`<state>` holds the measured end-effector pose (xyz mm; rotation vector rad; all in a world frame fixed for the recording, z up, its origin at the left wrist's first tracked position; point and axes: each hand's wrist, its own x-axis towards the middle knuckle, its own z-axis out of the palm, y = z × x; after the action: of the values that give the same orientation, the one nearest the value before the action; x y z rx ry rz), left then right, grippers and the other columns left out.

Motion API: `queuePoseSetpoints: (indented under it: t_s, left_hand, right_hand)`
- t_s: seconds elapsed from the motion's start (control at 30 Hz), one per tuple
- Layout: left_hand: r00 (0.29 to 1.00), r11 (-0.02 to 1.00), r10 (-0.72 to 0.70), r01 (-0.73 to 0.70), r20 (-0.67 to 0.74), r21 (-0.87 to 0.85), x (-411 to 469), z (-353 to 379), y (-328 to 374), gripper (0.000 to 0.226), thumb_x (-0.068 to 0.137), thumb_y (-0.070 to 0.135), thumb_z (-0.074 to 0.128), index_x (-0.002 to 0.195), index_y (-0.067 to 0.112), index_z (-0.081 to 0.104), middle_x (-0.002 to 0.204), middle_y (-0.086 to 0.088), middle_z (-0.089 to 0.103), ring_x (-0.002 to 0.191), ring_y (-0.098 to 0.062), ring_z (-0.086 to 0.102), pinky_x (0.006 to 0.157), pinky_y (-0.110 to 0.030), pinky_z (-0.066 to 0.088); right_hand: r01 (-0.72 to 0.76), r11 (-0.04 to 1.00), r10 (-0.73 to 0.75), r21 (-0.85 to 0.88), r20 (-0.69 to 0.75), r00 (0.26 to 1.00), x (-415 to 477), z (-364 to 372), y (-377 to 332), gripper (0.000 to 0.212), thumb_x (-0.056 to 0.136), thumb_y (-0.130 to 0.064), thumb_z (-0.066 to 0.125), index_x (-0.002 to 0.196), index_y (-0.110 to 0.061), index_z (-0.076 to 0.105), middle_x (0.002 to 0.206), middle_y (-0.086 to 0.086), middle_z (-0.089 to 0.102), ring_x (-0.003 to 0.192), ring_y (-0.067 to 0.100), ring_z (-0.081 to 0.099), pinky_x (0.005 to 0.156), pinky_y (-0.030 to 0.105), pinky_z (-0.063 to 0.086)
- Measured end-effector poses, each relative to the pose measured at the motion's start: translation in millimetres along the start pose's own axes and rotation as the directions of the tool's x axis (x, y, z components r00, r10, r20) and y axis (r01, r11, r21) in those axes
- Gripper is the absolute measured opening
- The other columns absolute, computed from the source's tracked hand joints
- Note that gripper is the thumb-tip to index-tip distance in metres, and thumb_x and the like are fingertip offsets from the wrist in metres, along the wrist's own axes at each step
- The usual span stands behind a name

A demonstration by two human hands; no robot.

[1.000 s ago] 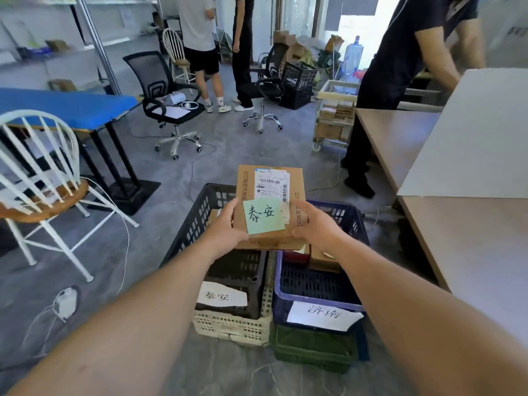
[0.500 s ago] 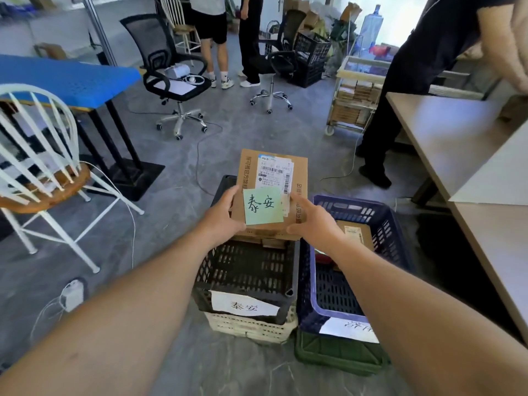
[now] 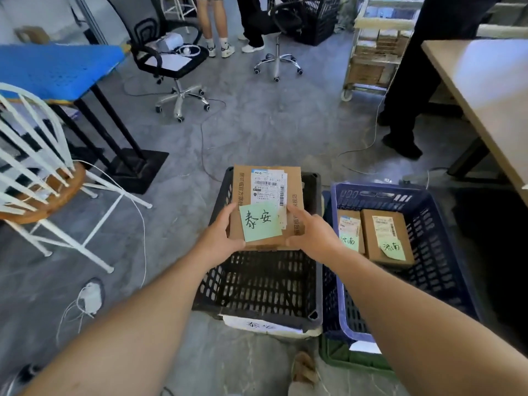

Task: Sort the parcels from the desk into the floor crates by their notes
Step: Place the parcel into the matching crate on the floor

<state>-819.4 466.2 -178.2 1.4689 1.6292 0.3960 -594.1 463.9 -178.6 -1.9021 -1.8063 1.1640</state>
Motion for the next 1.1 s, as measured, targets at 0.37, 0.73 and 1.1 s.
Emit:
queuePoseSetpoints:
  t_s: [0.37,0.73,1.1]
  left_hand:
    - [0.966,0.987,-0.152,0.140,0.210,0.074,65,40,-95,0.094,0.087,0.011,0.068,0.150,0.047,0.008,0.143,0.012,0.045,0.108,-0.005,0.048,0.068,-0.014,0.042]
    - [0.924,0.947,-0.238,0.152,0.301,0.281,105,68,-173,0.092,0.090,0.009,0.061,0.151,0.045,0.002,0.122,0.008,0.053,0.093,-0.011,0.056,0.082,-0.033,0.054]
    - [0.915,0.885,-0.261,0.099,0.307,0.455,169,111,-223,0.089,0.093,0.014,0.054,0.154,0.035,-0.008,0.137,-0.001,0.040,0.098,-0.012,0.053,0.085,-0.032,0.052]
  right_hand:
    - [-0.202,0.979,0.199,0.024,0.098,0.975,49,90,62,0.082,0.090,-0.022,0.067,0.151,-0.044,0.017,0.128,0.005,0.044,0.083,0.013,0.057,0.062,0.021,0.049]
    - [-0.323,0.946,0.316,0.024,0.146,0.937,84,188,101,0.085,0.089,-0.022,0.066,0.152,-0.043,0.013,0.128,0.005,0.044,0.104,0.016,0.052,0.086,0.026,0.048]
    - [-0.370,0.929,0.361,0.016,0.186,0.914,144,234,142,0.086,0.090,-0.018,0.066,0.152,-0.043,0.012,0.142,0.006,0.036,0.121,0.023,0.049,0.101,0.040,0.048]
